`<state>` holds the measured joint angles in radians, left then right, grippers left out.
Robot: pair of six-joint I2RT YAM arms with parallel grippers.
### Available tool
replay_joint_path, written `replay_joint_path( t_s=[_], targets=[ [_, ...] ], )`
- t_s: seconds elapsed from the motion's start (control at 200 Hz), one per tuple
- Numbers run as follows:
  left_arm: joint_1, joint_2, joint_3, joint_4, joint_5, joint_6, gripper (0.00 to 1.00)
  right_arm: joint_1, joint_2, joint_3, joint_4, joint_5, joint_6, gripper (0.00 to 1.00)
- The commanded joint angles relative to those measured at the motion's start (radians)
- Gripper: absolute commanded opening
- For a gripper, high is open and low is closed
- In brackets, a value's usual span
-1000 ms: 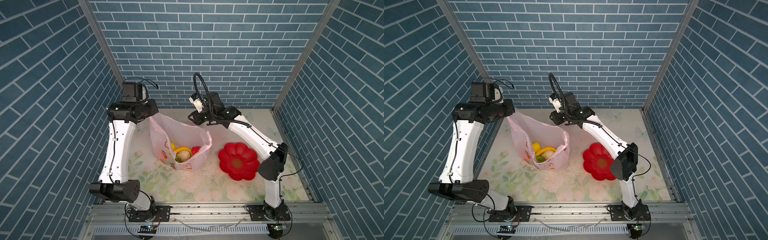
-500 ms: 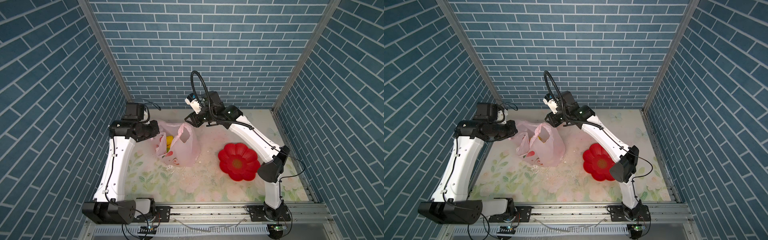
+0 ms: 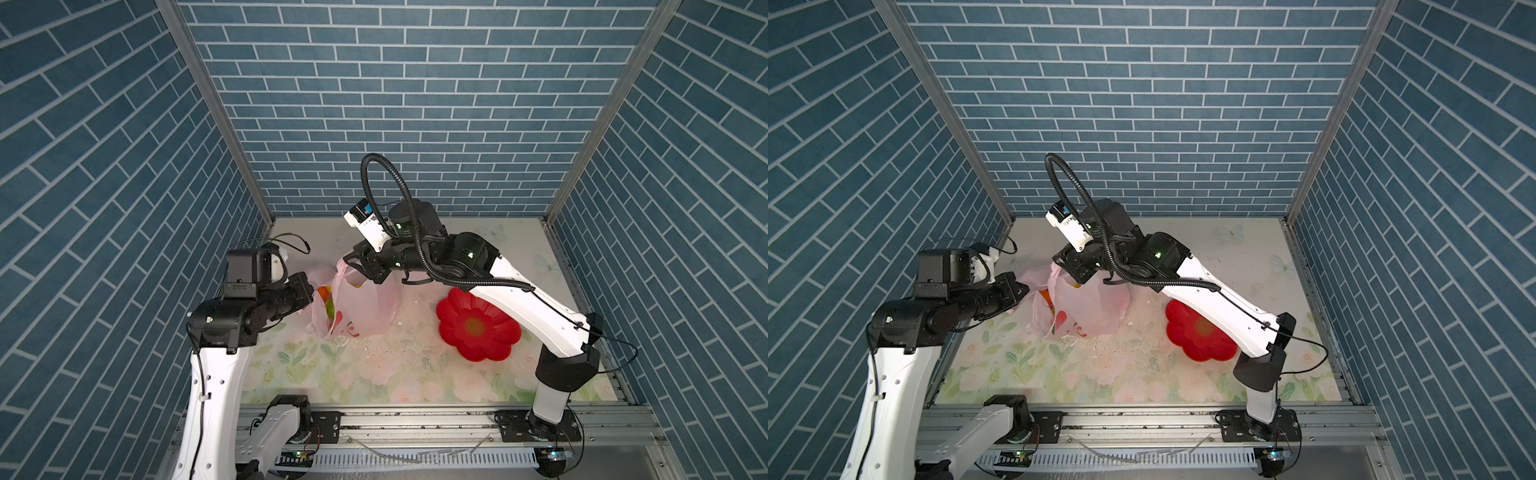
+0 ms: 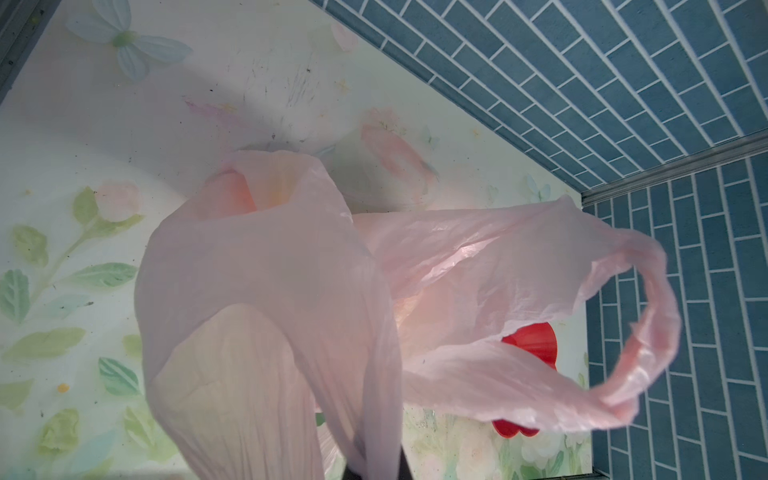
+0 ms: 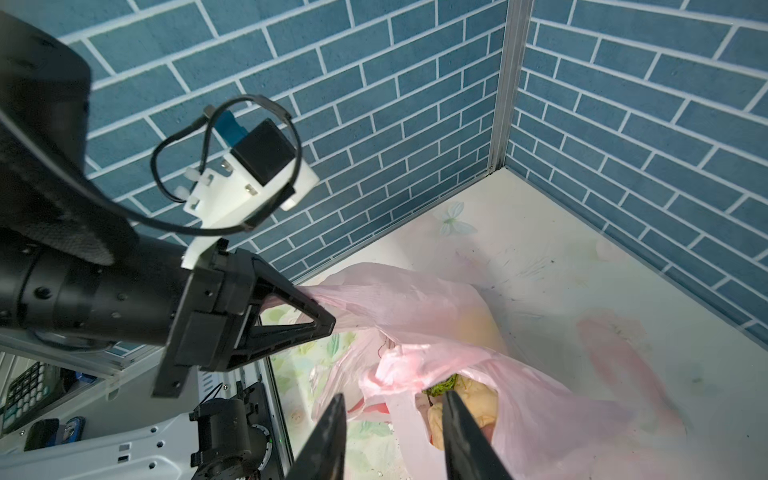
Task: Take the fake fruits out of the plastic bag
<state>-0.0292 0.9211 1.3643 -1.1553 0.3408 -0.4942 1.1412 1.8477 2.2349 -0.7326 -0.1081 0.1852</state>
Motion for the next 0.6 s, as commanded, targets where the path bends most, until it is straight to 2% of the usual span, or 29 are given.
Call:
replay_joint_path(
  t_s=[0.0, 0.145, 0.255, 0.415, 0.595],
  targets=[
    [-0.001, -0.041, -0.044, -0.02, 0.024, -0.05, 0.0, 0.044, 0.054, 0.015, 0.002, -0.023, 0.079, 0.38],
    [-0.006, -0.089, -0.108, 0.006, 0.044, -0.088, 0.0, 0.094, 0.108, 0.047, 0.03, -0.016, 0.104, 0.38],
    [-0.007, -0.103, -0.115, -0.01, 0.004, -0.07, 0.0, 0.103, 0.158, 0.072, -0.015, -0.013, 0.145, 0.37],
    [-0.006, -0.112, -0.133, -0.005, -0.056, -0.044, 0.0, 0.099, 0.138, -0.121, 0.028, 0.015, 0.176, 0.35],
    [-0.006, -0.121, -0.195, 0.022, -0.07, -0.03, 0.0, 0.084, 0.092, -0.366, 0.091, 0.079, 0.186, 0.34]
  ],
)
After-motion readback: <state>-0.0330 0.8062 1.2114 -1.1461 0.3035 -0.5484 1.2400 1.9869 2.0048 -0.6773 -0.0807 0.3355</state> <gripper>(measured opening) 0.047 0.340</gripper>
